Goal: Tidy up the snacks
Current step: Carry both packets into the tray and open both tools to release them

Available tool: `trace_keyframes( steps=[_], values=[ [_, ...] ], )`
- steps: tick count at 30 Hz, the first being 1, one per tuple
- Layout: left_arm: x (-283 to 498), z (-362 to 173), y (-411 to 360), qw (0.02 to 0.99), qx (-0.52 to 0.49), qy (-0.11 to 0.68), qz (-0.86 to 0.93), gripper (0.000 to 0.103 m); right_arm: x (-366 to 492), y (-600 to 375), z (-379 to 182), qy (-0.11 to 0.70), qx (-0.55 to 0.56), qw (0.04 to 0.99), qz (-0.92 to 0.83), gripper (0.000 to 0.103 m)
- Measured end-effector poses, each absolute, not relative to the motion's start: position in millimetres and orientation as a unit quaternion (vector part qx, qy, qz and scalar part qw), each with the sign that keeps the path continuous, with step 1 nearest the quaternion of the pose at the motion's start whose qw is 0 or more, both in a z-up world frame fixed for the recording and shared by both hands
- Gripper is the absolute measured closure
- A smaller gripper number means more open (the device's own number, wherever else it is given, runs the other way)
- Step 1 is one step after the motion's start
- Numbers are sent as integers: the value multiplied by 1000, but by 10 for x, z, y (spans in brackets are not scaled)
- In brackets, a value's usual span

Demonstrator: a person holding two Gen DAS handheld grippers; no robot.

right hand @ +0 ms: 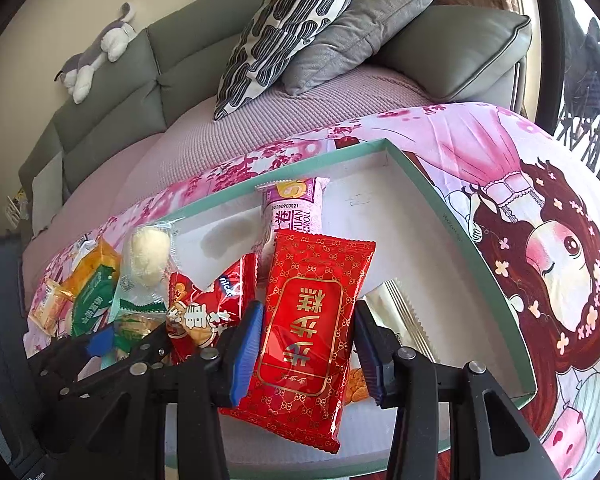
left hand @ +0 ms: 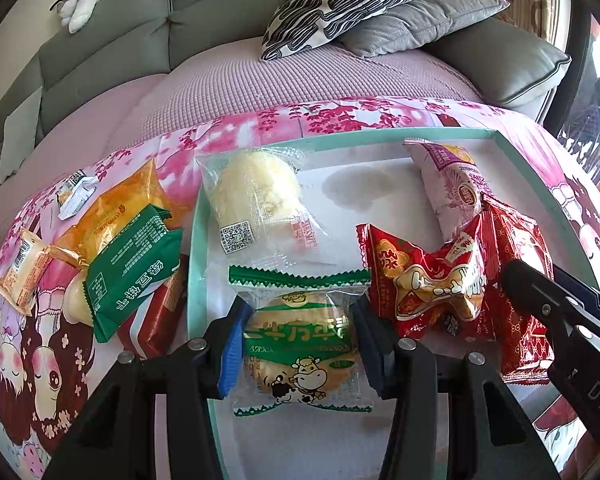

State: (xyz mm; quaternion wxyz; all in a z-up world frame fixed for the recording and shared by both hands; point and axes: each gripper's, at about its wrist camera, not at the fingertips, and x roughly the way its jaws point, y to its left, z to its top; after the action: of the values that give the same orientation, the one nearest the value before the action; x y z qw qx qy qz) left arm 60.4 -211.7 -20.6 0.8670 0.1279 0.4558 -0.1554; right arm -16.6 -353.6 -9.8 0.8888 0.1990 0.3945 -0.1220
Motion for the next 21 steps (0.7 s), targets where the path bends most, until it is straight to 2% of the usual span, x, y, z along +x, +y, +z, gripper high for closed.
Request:
trace_keyframes(
  steps=[7, 11, 21],
  values=[
    [620, -209, -2110, 867, 124, 458, -151, 51, -142, -3521, -105, 397, 195, 887, -131, 52],
    [648, -246, -2086, 861, 118, 473, -145, 50, -130, -3524, -109, 400, 193, 885, -137, 41],
    [602, -138, -2065, 862, 119, 469, -150, 43, -182, -3513, -8, 391, 181, 891, -144, 40]
  ],
)
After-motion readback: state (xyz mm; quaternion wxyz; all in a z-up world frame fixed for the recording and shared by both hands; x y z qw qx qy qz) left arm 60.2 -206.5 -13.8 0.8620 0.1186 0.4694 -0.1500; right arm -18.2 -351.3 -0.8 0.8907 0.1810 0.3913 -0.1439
